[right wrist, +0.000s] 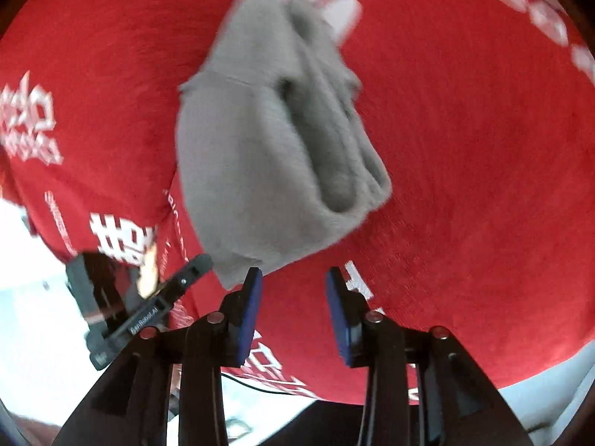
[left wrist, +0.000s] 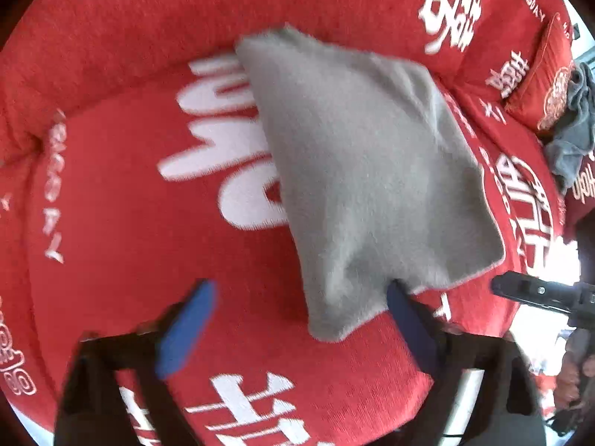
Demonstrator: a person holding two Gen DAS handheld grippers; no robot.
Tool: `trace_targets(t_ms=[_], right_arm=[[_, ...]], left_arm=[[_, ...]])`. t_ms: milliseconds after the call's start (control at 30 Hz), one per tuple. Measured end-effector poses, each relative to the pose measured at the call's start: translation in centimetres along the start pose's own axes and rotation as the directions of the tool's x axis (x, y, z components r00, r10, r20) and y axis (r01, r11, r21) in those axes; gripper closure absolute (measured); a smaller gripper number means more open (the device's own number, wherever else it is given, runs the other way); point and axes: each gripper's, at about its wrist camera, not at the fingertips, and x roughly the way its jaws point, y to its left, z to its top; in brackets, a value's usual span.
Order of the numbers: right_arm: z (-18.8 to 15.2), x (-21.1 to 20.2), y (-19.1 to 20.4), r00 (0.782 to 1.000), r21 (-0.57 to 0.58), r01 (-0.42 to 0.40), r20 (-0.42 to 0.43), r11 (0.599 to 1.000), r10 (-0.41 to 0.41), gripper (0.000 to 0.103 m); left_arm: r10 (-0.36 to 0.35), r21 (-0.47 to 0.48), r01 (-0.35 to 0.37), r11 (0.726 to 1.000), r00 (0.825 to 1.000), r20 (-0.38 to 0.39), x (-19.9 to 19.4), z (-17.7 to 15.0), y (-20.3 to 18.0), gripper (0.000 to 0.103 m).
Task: Fold small clothes
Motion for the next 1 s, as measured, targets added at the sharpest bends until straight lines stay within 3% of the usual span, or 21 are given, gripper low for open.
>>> trace_targets(t_ms=[167, 267, 300, 367, 467, 600, 733, 867, 1000], right_arm=[[2.0, -1.4, 1.6, 0.981, -0.107, 0.174, 0.102, 0.979, -0.163, 0.063], [3.2, -0.6, 2.0, 0.978, -0.114, 0.197, 0.096, 0.974, -0.186, 0.065], [3.6, -0.3, 2.0, 0.977, -0.127, 0.202, 0.088, 0.971, -0.192, 0.068], [3.9, 0.3, 2.5, 0.971, -0.166, 0.234, 0.085, 0.958, -0.222, 0.093], [3.9, 1.0, 1.3, 0.946, -0.193, 0.323, 0.083, 0.927, -0.312, 0.095], [4.3, 1.5, -1.6, 0.957, -0.119, 0.291, 0.046, 0.949, -0.288, 0.095], [4.0, 1.6, -1.1, 0.949, -0.188, 0.316, 0.047, 0.930, -0.313, 0.095], [4.0, 0.9, -1.1, 0.955, -0.143, 0.297, 0.021, 0.944, -0.297, 0.094], [5.3, -1.8, -0.5, 0.972, -0.116, 0.225, 0.093, 0.967, -0.215, 0.081]], left_arm=[[-0.010, -0.014, 0.010, 1.000, 1.000, -0.018, 0.1, 0.6, -0.4, 0.008], [-0.001, -0.022, 0.000, 1.000, 1.000, -0.012, 0.4, 1.1, -0.9, 0.008], [0.008, -0.021, -0.008, 1.000, 1.000, -0.012, 0.6, 1.1, -1.2, 0.008], [0.034, 0.003, -0.034, 0.999, 0.999, -0.019, 1.5, 1.0, -1.4, 0.007], [0.075, 0.028, -0.073, 0.997, 0.994, -0.077, 3.5, 0.4, -1.4, 0.008], [0.096, 0.052, -0.092, 0.994, 0.991, -0.097, 4.3, -0.3, -1.5, 0.008], [0.070, 0.023, -0.067, 0.997, 0.989, -0.128, 4.7, -0.3, -1.2, 0.008], [0.065, -0.009, -0.066, 0.998, 0.991, -0.114, 3.7, 0.0, -0.7, 0.008], [0.066, -0.058, -0.069, 0.996, 0.997, -0.045, 1.7, 0.7, 0.3, 0.008]])
